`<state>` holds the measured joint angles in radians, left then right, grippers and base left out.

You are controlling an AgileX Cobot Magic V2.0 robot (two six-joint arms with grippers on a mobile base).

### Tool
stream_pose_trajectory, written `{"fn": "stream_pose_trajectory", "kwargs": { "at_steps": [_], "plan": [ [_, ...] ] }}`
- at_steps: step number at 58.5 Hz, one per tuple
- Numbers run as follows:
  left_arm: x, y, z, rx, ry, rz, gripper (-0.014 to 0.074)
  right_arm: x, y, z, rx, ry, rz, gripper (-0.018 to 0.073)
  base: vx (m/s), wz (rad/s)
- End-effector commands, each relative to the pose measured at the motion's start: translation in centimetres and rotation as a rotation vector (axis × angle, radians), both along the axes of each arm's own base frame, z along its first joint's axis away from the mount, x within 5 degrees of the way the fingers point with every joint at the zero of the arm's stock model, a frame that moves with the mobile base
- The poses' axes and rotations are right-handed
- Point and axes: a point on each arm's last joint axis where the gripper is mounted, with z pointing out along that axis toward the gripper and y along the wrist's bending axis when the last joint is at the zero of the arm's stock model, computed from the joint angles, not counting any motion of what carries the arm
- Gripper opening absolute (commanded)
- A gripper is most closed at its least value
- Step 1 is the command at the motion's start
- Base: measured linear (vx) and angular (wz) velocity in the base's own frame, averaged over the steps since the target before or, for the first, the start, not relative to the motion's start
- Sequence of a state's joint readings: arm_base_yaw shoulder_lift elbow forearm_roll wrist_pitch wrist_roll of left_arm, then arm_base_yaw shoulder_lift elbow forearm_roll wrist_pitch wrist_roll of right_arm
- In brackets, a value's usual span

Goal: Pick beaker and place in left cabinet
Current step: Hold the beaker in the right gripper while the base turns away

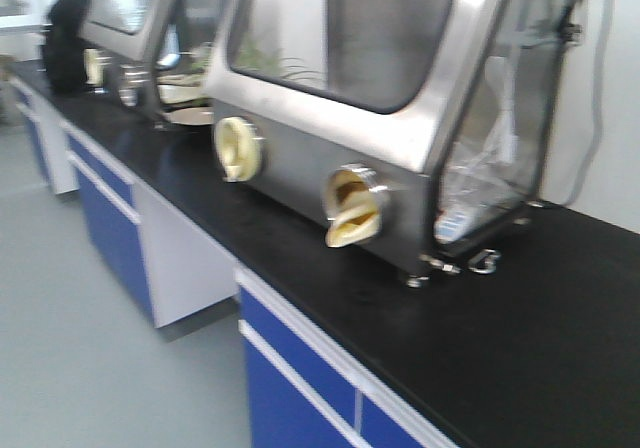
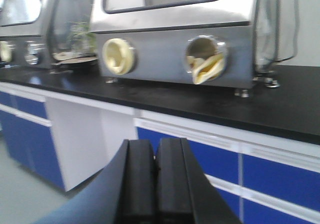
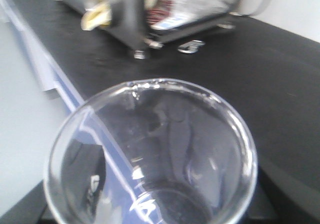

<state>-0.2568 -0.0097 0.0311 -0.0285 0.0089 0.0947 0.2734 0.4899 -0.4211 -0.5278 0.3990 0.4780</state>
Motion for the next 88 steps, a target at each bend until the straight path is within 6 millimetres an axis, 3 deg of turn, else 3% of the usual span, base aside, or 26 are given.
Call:
{"fn": "stream_pose_trajectory", "kwargs": {
  "at_steps": [1, 46, 88],
  "plan": [
    [-0.15, 0.04, 0.31, -0.034, -0.081, -0.002, 0.0001, 0.13, 0.26, 1.59, -0.002, -0.095, 0.034, -0.0006, 0.00, 0.63],
    [-0.15, 0.04, 0.31, -0.034, -0.081, -0.002, 0.0001, 0.13, 0.26, 1.59, -0.002, -0.095, 0.034, -0.0006, 0.14, 0.53],
    [-0.15, 0.04, 0.31, -0.034, -0.081, -0.002, 0.0001, 0.13, 0.26, 1.59, -0.002, -0.095, 0.034, -0.0006, 0.40, 0.40]
  ]
}}
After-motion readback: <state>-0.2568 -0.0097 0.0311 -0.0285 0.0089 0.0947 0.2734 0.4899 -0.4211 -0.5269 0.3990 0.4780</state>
